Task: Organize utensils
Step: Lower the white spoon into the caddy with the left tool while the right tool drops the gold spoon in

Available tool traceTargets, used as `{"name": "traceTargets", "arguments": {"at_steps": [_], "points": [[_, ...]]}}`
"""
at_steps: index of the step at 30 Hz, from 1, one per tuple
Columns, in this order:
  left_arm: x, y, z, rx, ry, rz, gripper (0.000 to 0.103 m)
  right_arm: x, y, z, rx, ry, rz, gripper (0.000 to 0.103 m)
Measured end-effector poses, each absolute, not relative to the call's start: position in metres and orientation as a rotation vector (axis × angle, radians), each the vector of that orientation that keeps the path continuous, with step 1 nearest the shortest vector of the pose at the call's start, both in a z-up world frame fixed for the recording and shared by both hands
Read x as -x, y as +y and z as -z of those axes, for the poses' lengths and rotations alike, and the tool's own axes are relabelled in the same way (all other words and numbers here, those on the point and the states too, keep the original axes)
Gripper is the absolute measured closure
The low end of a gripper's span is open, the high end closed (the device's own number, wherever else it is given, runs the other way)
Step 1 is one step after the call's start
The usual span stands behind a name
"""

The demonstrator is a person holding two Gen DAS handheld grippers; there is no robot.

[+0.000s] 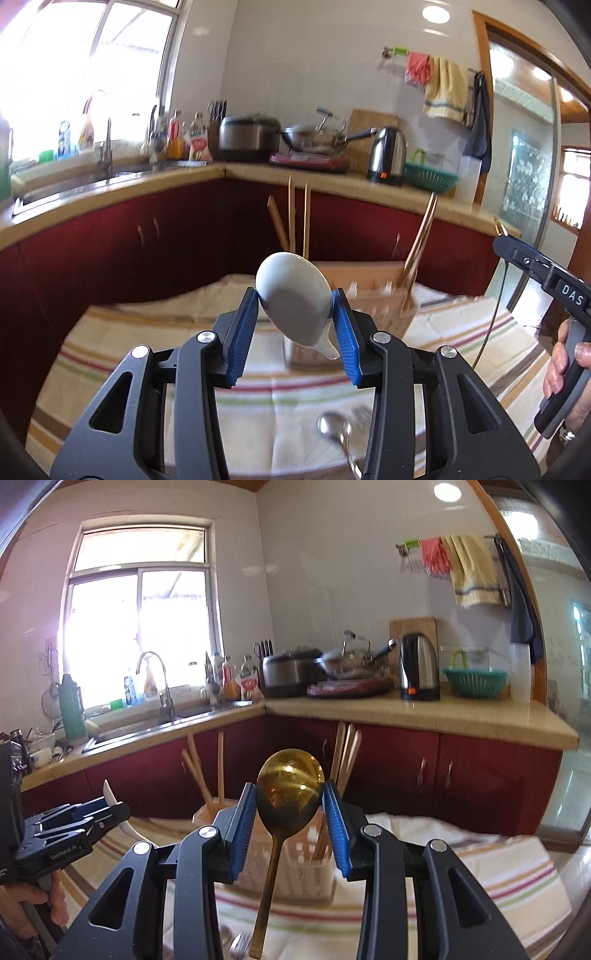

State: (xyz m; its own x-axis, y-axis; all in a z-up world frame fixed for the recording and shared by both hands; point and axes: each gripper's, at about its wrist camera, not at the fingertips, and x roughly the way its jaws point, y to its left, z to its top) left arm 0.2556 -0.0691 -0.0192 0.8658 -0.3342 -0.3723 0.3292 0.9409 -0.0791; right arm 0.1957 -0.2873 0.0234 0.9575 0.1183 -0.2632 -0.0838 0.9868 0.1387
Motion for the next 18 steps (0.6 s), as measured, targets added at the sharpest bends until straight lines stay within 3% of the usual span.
{"name": "traceTargets", "arguments": {"at_steps": [8,18], "points": [[-0.286,-0.087,-0.029,-0.027,0.279,0.36,0.063,-0.227,-0.293,-0.058,-0.101,0.174,-0.095,0.066],[-0.331,-0.11,-0.018,-0.05,0.287,0.361,0.063,-0.273,-0.29,-0.042,-0.023,0.101,-0.074,0.066]]}}
